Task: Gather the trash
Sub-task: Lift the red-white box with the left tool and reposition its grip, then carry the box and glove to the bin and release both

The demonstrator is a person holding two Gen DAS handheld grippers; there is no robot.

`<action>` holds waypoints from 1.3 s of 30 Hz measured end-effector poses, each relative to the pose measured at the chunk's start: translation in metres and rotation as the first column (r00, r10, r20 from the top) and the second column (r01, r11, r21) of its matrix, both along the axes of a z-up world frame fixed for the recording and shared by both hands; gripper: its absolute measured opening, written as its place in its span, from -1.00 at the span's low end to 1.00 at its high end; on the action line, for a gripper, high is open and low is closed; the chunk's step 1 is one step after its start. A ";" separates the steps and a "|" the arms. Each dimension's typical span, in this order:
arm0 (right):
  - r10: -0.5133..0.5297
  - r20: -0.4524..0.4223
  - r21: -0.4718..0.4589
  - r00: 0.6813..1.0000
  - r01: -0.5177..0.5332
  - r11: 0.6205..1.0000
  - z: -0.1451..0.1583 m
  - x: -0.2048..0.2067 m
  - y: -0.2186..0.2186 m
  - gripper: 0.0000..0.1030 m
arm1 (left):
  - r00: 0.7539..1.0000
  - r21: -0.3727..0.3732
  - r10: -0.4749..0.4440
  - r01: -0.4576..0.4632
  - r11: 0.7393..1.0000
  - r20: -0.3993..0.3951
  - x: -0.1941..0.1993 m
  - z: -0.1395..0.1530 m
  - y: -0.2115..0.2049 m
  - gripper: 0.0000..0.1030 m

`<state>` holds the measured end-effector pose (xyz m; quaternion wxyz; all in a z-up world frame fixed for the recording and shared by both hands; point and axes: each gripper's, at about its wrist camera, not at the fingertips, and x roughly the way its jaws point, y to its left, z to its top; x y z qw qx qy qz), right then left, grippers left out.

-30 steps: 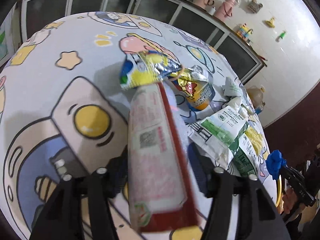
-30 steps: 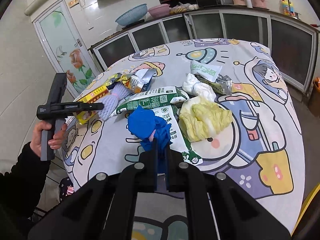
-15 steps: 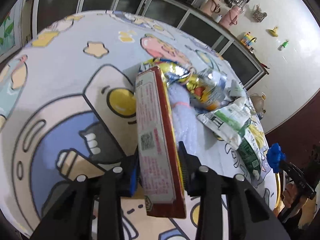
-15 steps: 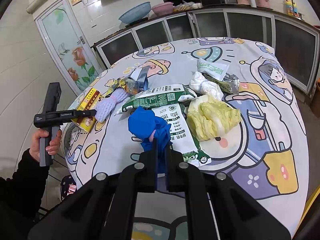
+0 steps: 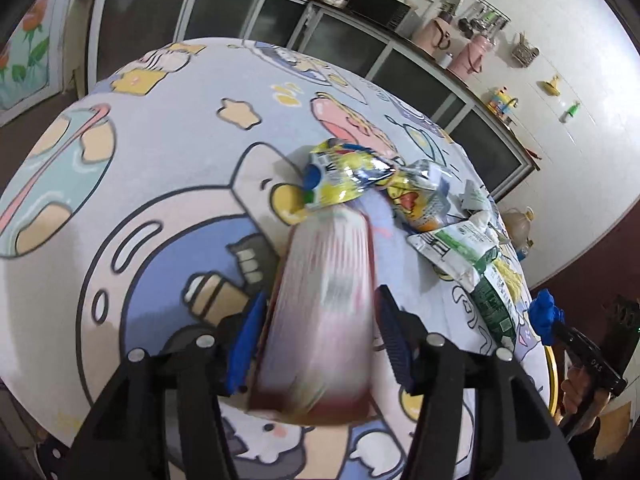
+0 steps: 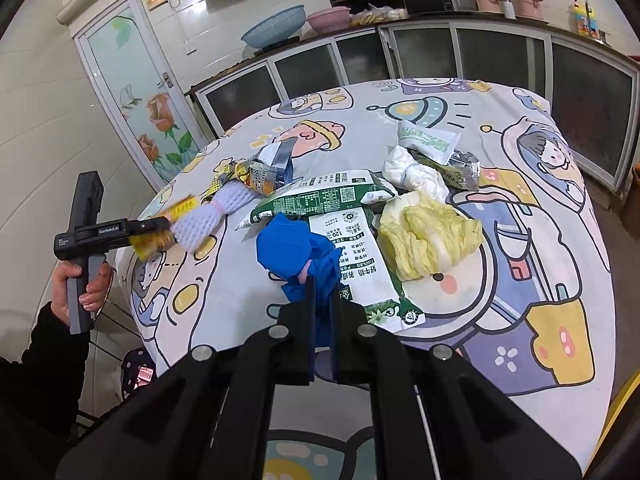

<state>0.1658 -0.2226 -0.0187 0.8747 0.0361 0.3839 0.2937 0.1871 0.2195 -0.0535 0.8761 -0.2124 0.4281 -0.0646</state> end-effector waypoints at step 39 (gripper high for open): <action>-0.604 0.077 0.061 0.794 0.600 0.797 0.019 -0.127 -0.257 -0.89 | 0.715 0.083 -0.671 0.670 0.738 0.196 0.030 0.100 -0.345 -0.51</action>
